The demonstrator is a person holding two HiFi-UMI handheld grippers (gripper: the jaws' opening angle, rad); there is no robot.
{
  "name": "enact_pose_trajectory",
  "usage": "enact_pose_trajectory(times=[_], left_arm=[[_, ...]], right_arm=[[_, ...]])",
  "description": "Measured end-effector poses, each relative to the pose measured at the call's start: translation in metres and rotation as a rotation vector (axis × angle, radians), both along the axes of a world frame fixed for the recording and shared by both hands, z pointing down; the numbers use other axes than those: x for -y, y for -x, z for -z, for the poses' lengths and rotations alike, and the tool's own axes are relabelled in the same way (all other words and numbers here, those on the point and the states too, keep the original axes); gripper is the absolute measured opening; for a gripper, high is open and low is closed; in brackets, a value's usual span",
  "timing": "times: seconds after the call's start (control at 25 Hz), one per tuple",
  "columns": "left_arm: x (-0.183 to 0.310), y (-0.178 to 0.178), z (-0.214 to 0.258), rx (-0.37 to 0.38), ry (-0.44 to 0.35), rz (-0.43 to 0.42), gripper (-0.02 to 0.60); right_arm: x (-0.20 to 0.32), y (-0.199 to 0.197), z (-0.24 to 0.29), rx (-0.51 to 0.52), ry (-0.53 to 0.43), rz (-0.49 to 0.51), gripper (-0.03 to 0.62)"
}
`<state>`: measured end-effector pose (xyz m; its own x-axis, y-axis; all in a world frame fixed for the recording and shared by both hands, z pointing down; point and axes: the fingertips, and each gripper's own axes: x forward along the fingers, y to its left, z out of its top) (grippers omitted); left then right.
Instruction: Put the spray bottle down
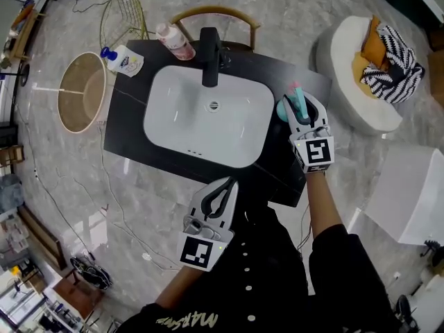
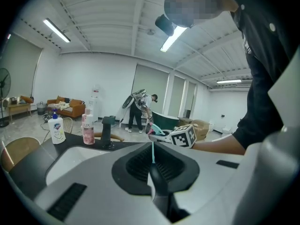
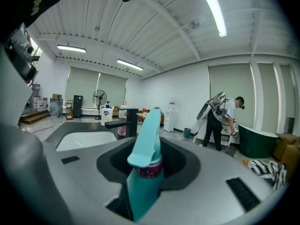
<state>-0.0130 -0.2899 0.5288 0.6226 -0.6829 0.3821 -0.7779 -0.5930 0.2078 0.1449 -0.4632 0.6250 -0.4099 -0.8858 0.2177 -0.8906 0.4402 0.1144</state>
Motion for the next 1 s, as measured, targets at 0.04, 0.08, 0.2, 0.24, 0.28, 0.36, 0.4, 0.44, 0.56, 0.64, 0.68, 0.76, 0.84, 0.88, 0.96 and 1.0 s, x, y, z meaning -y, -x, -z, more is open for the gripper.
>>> enact_pose_trajectory(times=[0.04, 0.08, 0.2, 0.24, 0.28, 0.36, 0.4, 0.44, 0.56, 0.64, 0.68, 0.76, 0.84, 0.88, 0.96, 1.0], left_arm=[[-0.001, -0.001, -0.001, 0.001, 0.003, 0.000, 0.021], [-0.001, -0.001, -0.002, 0.002, 0.004, -0.001, 0.021], [-0.003, -0.005, -0.001, -0.001, 0.002, -0.009, 0.021], [-0.003, -0.007, 0.000, -0.001, 0.002, -0.011, 0.021], [-0.003, -0.008, 0.001, 0.000, 0.001, -0.013, 0.021], [-0.003, -0.009, 0.003, 0.001, -0.002, -0.016, 0.021], [-0.003, -0.010, 0.004, -0.001, -0.004, -0.016, 0.021], [-0.003, -0.010, 0.006, -0.004, -0.007, -0.015, 0.021], [-0.002, -0.012, 0.014, -0.011, -0.028, -0.018, 0.021], [0.000, -0.014, 0.021, -0.010, -0.050, -0.024, 0.021], [0.000, -0.014, 0.025, -0.012, -0.060, -0.025, 0.021], [0.002, -0.015, 0.035, -0.019, -0.083, -0.027, 0.021], [0.005, -0.015, 0.046, -0.028, -0.106, -0.031, 0.021], [0.007, -0.016, 0.051, -0.032, -0.119, -0.035, 0.021], [0.010, -0.018, 0.062, -0.040, -0.146, -0.044, 0.021], [0.013, -0.019, 0.067, -0.045, -0.162, -0.048, 0.021]], right_arm=[[0.000, 0.001, 0.000, 0.006, -0.002, 0.004, 0.122], [0.000, 0.001, 0.000, 0.014, -0.001, 0.009, 0.123], [0.000, 0.000, -0.002, 0.021, 0.018, 0.019, 0.134], [0.000, 0.000, -0.003, 0.019, 0.025, 0.024, 0.150], [0.000, 0.000, -0.004, 0.019, 0.031, 0.033, 0.158], [-0.002, 0.003, -0.005, 0.022, 0.041, 0.052, 0.203], [-0.004, 0.003, -0.005, 0.023, 0.045, 0.058, 0.212], [-0.005, 0.004, -0.003, 0.023, 0.047, 0.059, 0.218], [-0.011, 0.001, 0.008, 0.029, 0.044, 0.046, 0.237], [-0.015, -0.004, 0.019, 0.033, 0.031, 0.039, 0.242], [-0.019, -0.006, 0.026, 0.038, 0.025, 0.036, 0.244], [-0.027, -0.010, 0.043, 0.057, 0.013, 0.025, 0.245], [-0.036, -0.013, 0.063, 0.078, -0.001, 0.007, 0.245], [-0.042, -0.013, 0.073, 0.085, -0.007, 0.001, 0.245], [-0.057, -0.009, 0.093, 0.098, -0.018, 0.004, 0.222], [-0.063, -0.005, 0.105, 0.105, -0.027, 0.013, 0.190]])
